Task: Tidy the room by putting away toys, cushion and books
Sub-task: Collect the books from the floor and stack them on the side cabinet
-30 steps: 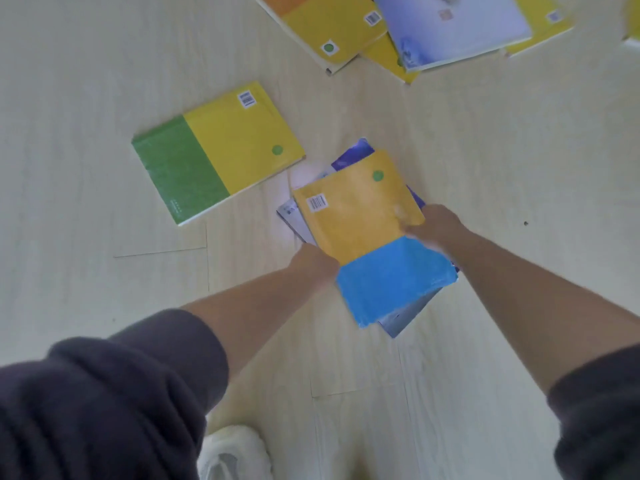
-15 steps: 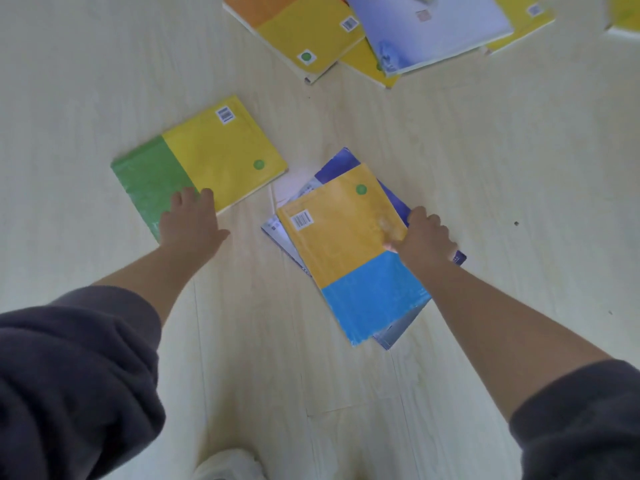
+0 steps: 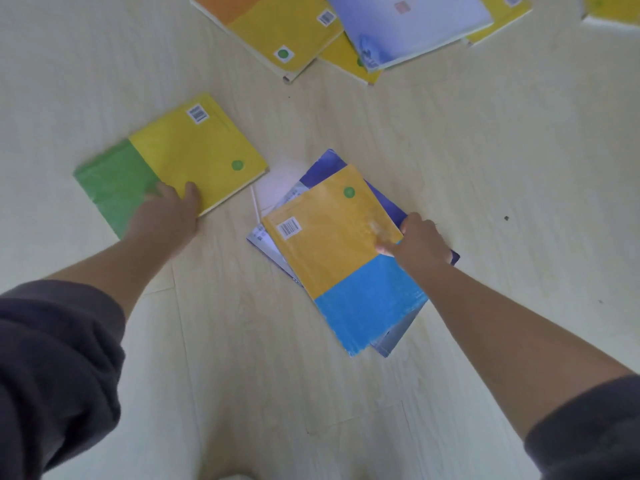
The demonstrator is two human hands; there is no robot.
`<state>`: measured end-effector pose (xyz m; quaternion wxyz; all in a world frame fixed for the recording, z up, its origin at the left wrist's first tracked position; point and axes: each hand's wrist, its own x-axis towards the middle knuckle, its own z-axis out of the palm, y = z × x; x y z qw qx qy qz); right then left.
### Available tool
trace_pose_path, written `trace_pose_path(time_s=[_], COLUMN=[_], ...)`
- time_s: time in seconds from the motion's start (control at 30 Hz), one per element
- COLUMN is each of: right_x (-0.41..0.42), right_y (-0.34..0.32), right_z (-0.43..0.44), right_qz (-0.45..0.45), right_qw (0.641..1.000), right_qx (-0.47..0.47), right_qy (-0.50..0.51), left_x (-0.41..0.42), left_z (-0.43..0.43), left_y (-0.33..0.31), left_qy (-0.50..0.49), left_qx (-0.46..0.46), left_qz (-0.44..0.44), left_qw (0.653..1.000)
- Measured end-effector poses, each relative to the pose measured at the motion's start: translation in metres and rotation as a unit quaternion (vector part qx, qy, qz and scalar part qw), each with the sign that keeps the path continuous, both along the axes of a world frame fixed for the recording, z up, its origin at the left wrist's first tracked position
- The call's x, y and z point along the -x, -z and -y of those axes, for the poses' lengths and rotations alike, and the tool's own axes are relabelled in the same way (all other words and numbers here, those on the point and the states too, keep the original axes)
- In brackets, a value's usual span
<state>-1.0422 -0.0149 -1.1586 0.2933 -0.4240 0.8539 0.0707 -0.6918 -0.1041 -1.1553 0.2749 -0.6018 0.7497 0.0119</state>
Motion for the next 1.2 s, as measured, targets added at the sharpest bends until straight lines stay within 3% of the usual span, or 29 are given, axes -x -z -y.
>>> trace_pose_path(time_s=[0.1, 0.27, 0.43, 0.5, 0.6, 0.67, 0.73, 0.83, 0.9, 0.97, 1.07, 1.13, 1.2], right_x=[0.001, 0.001, -0.001, 0.004, 0.017, 0.032, 0.044, 0.045, 0.040, 0.031, 0.016, 0.010, 0.008], right_y=[0.002, 0.001, -0.001, -0.002, -0.003, -0.002, -0.002, -0.003, 0.000, -0.003, -0.001, -0.004, -0.007], right_z=[0.000, -0.001, -0.004, -0.006, -0.005, -0.005, -0.010, -0.019, -0.020, -0.017, -0.016, -0.017, -0.018], right_qz=[0.004, 0.006, -0.027, 0.010, 0.094, 0.146, 0.226, 0.258, 0.165, 0.069, 0.006, -0.025, -0.033], right_qw=[1.000, 1.000, 0.999, 0.999, 0.994, 0.986, 0.961, 0.945, 0.967, 0.979, 0.989, 0.986, 0.989], right_qx=[0.004, 0.009, 0.009, 0.026, 0.044, 0.067, 0.072, 0.088, 0.135, 0.184, 0.083, 0.029, 0.022], right_qy=[-0.003, -0.009, -0.034, -0.030, -0.014, 0.040, 0.141, 0.181, 0.139, 0.061, -0.118, -0.164, -0.144], left_x=[0.011, 0.000, 0.026, 0.045, 0.069, 0.079, 0.087, 0.093, 0.093, 0.093, 0.095, 0.103, 0.114], left_z=[-0.001, 0.001, -0.014, -0.027, -0.048, -0.065, -0.084, -0.097, -0.090, -0.082, -0.088, -0.101, -0.117], left_y=[0.000, -0.016, -0.045, -0.052, -0.042, -0.025, -0.006, 0.007, 0.003, -0.005, -0.007, -0.008, -0.015], left_qy=[0.032, -0.003, 0.009, 0.073, 0.272, 0.372, 0.436, 0.440, 0.452, 0.491, 0.506, 0.395, 0.086], left_qx=[-0.003, 0.042, 0.111, 0.139, 0.155, 0.103, 0.043, 0.002, -0.011, -0.028, -0.011, 0.056, 0.060], left_qz=[0.059, -0.060, -0.204, -0.271, -0.371, -0.416, -0.389, -0.366, -0.362, -0.323, -0.271, -0.225, -0.238], left_qw=[0.998, 0.997, 0.973, 0.950, 0.874, 0.824, 0.810, 0.820, 0.815, 0.809, 0.819, 0.889, 0.966])
